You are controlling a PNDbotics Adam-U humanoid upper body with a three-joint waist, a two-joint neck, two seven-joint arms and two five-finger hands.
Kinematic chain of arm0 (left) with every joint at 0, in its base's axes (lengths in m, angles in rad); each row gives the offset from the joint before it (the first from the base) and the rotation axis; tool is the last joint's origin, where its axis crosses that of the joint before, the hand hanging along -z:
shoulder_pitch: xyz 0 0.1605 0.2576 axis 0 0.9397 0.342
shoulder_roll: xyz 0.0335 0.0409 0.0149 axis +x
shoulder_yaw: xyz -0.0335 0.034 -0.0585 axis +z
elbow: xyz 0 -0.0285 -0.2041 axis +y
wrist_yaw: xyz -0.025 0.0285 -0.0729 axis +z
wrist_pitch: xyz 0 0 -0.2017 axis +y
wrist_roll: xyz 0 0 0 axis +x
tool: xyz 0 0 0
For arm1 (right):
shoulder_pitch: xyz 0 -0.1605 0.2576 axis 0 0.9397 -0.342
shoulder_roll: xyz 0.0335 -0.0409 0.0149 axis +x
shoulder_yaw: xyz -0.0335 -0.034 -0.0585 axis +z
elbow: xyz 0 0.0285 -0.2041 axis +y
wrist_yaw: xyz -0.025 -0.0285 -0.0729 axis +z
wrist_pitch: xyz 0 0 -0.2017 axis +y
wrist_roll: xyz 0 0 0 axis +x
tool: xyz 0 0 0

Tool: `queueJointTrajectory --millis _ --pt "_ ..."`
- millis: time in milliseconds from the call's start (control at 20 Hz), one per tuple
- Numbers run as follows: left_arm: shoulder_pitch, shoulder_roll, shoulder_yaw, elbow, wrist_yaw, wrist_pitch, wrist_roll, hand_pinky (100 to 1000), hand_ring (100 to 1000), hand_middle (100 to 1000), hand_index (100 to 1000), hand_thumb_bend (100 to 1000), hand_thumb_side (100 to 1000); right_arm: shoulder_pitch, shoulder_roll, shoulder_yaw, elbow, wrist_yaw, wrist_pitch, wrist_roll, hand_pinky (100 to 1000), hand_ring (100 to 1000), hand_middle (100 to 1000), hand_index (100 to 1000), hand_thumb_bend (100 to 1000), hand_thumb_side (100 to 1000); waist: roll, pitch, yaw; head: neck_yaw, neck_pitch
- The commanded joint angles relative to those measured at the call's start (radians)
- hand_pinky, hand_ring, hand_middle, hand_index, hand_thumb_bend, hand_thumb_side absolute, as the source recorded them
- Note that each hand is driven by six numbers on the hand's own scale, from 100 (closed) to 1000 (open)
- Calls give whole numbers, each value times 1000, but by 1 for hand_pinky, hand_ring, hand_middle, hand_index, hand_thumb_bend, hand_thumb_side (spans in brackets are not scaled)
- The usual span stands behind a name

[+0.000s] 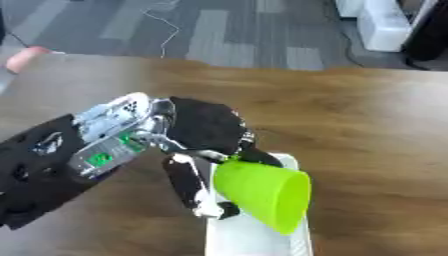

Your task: Pick up objects on the table and place them in the box.

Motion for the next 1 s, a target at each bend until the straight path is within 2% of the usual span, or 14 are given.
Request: queueJointTrajectory --millis 50,150,250,300,350,400,450,500,550,650,700,750,850,1000 --pt "-4 10 -2 1 18 -14 -85 413 550 629 694 485 1000 -9 -20 -7 -13 -4 -22 -18 180 336 381 482 258 1000 1 -14 -1 6 -9" --pt "-4 10 4 -3 26 -18 -146 574 705 750 762 509 1000 -7 -20 -7 -13 -4 -22 -18 180 336 381 482 258 1000 0 -14 0 5 -8" --pt "-3 12 12 -10 38 -18 -179 658 776 800 799 532 1000 -6 -20 -6 -13 -3 -22 -18 179 336 381 482 258 1000 -1 -14 2 4 -7" --pt "-3 13 15 -13 42 -17 -189 615 742 774 780 519 1000 -6 -20 -6 -13 -3 -21 -18 179 336 381 482 258 1000 -1 -14 2 4 -7" --pt "-3 14 17 -16 46 -16 -195 742 843 852 844 578 1000 -5 -20 -6 -13 -2 -21 -18 178 336 381 482 258 1000 -1 -14 3 5 -7" --pt "-3 15 19 -19 49 -16 -200 737 839 849 841 574 1000 -5 -20 -5 -13 -2 -21 -18 178 336 381 482 258 1000 -1 -14 3 5 -6" --pt "-3 15 21 -22 50 -16 -203 790 883 883 874 615 1000 -5 -20 -5 -13 -2 -21 -18 178 336 381 482 258 1000 -1 -14 3 5 -6" --pt "-4 15 23 -24 50 -17 -204 783 877 878 869 611 1000 -5 -20 -5 -13 -2 -21 -17 178 336 381 482 258 1000 -1 -14 3 5 -6" --pt "-5 16 24 -25 48 -18 -205 878 959 935 932 634 1000 -5 -20 -4 -13 -2 -20 -17 178 335 381 482 257 1000 -1 -14 2 4 -5" --pt "-6 16 26 -25 30 -19 -214 1000 1000 1000 1000 676 1000 -5 -20 -4 -13 -2 -20 -15 178 335 381 482 257 1000 -1 -14 2 4 -3" --pt "-7 15 24 -23 18 -23 -223 1000 1000 1000 1000 681 1000 -5 -20 -4 -13 -2 -20 -15 178 335 381 482 257 1000 0 -14 1 5 -3" --pt "-7 14 23 -19 8 -27 -235 1000 1000 1000 1000 753 1000 -6 -20 -4 -13 -3 -20 -14 178 336 381 482 257 1000 0 -14 1 5 -2" --pt "-8 9 21 -6 -8 -28 -257 1000 1000 1000 1000 775 1000 -7 -21 -4 -13 -4 -20 -13 178 336 381 482 257 1000 0 -14 0 6 1" --pt "-10 -3 21 15 -26 -21 -272 1000 1000 1000 1000 755 1000 -9 -21 -2 -13 -6 -22 -10 178 336 381 483 256 1000 0 -14 -2 6 4"
